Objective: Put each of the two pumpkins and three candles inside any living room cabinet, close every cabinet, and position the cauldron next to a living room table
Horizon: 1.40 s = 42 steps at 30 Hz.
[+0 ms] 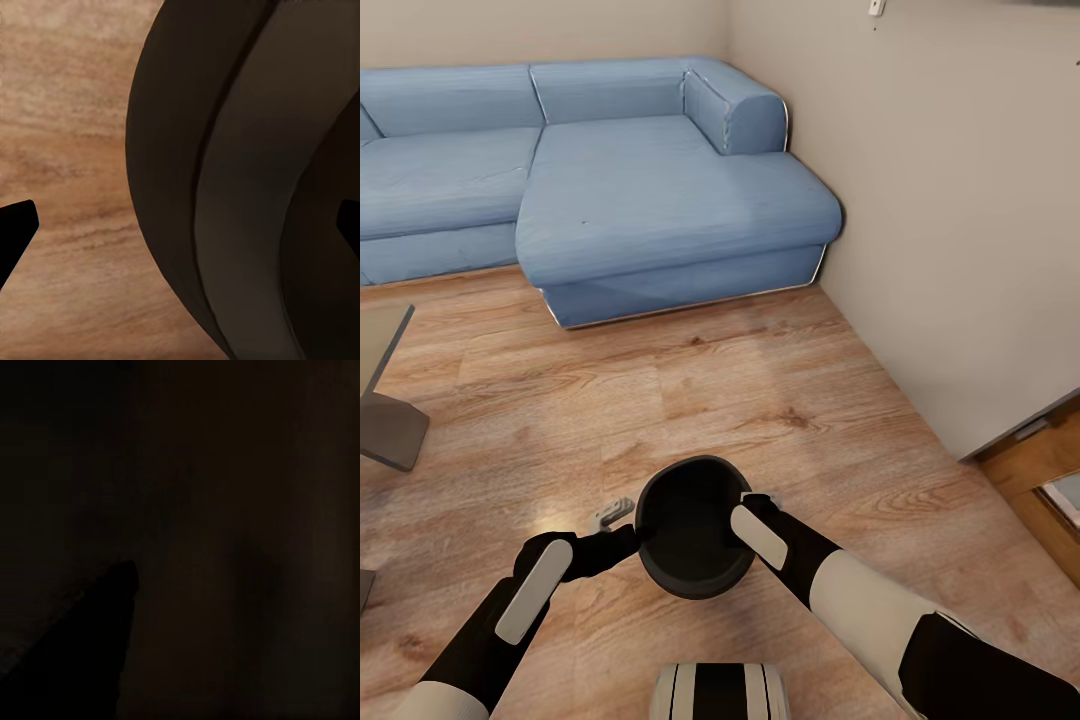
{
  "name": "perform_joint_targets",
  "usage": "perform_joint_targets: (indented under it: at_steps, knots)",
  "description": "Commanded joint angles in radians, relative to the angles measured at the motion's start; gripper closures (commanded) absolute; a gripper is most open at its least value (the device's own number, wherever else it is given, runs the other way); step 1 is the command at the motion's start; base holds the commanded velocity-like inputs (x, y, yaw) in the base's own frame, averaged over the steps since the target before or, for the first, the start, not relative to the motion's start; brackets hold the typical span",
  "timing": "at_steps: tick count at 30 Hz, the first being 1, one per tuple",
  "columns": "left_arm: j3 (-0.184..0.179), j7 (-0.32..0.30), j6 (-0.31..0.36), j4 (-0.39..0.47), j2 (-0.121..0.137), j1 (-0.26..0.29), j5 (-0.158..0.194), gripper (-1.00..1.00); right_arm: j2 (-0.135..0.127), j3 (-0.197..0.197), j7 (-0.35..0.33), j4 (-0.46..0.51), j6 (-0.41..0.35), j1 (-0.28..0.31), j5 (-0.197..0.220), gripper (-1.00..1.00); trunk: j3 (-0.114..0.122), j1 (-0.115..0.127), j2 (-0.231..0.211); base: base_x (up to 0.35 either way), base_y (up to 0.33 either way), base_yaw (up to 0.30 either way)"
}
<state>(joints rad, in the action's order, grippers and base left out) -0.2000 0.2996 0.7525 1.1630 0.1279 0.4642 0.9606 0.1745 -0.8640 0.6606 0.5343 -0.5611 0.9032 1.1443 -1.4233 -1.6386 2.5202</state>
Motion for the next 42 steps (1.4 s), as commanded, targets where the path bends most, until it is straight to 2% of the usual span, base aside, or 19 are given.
perform_joint_targets:
  at_steps: [1,10,13,17,23,27,30,31,42]
  knots:
    - [-0.002,0.010,0.001,0.000,0.001,0.001,0.010,-1.00,0.000,-0.003,-0.047,-0.031,0.012,0.000,0.000,1.00,-0.001,-0.001,0.000,0.000,0.000,0.000]
    - [-0.004,0.011,-0.031,-0.009,0.000,0.001,0.007,-1.00,0.000,-0.003,-0.047,-0.031,0.012,0.000,0.000,1.00,-0.001,-0.001,0.000,0.000,0.000,0.000]
    - [-0.004,0.012,-0.037,-0.011,-0.002,0.001,-0.009,-1.00,0.000,-0.003,-0.047,-0.031,0.012,0.000,0.000,1.00,-0.001,-0.001,0.000,0.000,0.000,0.000]
    - [-0.004,0.012,-0.039,-0.012,-0.014,0.001,-0.031,-1.00,0.000,-0.003,-0.047,-0.031,0.012,0.000,0.000,1.00,-0.001,-0.001,0.000,0.000,0.000,0.000]
    - [-0.006,0.012,-0.039,-0.042,-0.035,0.002,-0.042,-1.00,0.000,-0.003,-0.047,-0.030,0.012,0.000,0.000,1.00,-0.001,-0.001,0.000,0.000,0.000,0.000]
    - [-0.005,0.011,-0.040,-0.048,-0.063,0.002,-0.112,-1.00,0.000,-0.003,-0.047,-0.030,0.012,0.000,0.000,1.00,-0.001,-0.001,0.000,0.000,0.000,0.000]
    - [-0.004,0.010,-0.040,-0.049,-0.069,0.002,-0.127,-1.00,0.000,-0.003,-0.047,-0.030,0.012,0.000,-0.001,1.00,-0.001,-0.001,0.000,0.000,0.000,0.000]
    - [-0.004,0.010,-0.041,-0.049,-0.070,0.002,-0.130,1.00,0.000,-0.003,-0.047,-0.030,0.012,0.000,-0.001,1.00,-0.001,-0.001,0.000,0.000,0.000,0.000]
    - [0.001,0.010,-0.040,-0.041,-0.069,0.002,-0.132,1.00,0.000,-0.003,-0.047,-0.030,0.012,0.000,-0.001,1.00,-0.001,-0.001,0.000,0.000,0.000,0.000]
